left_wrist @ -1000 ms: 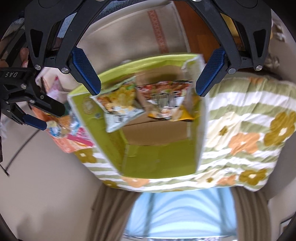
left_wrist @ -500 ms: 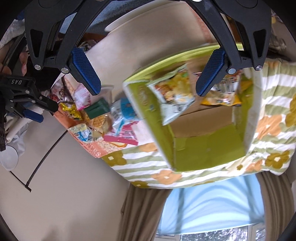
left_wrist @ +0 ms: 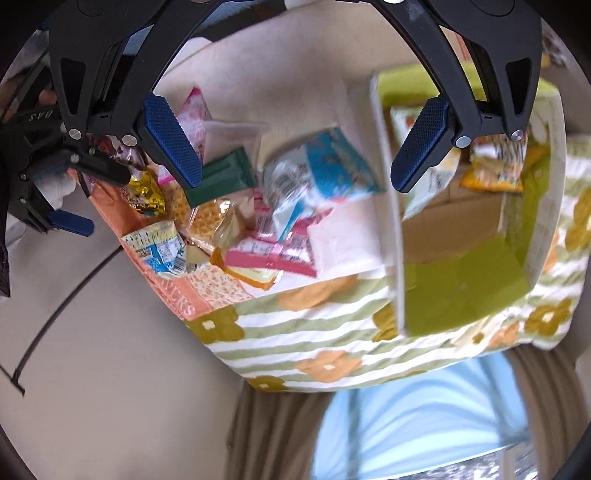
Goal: Organize snacks
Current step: 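Move both grippers back over the snack pile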
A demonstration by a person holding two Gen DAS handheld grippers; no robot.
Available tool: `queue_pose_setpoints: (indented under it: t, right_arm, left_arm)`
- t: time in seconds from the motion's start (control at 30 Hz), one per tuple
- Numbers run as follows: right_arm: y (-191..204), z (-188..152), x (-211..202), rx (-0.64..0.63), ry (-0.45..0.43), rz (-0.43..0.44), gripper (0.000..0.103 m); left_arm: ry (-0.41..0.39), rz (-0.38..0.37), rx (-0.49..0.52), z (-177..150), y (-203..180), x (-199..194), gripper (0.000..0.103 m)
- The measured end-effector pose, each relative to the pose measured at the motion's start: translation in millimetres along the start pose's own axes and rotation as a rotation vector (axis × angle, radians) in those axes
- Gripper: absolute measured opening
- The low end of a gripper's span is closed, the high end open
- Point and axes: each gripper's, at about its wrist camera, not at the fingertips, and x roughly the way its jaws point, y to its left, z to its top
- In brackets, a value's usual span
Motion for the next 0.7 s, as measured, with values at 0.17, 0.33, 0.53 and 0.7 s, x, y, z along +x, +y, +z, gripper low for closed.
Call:
queue_pose_setpoints:
  t: [0.17, 0.33, 0.53, 0.7]
  right_arm:
    - [-14, 11, 25, -0.118, 0.05, 0.094, 0.103]
    - [-14, 25, 51, -0.3, 0.102, 0.188, 0.103]
    - [-3, 31, 91, -0.527, 0.193, 0.262, 0.103]
    - [9, 20, 116, -0.691, 0.259, 0.295, 0.103]
  left_arm:
    - [0.149, -0.003, 0.216, 33, -17, 35, 0.102]
    - [0.327, 0.077, 0.543, 30, -43, 80, 0.102]
    - [0.513, 0.072, 0.709, 18, -52, 131, 0.102]
    - [0.596, 0.074, 0.737, 12, -49, 159, 0.102]
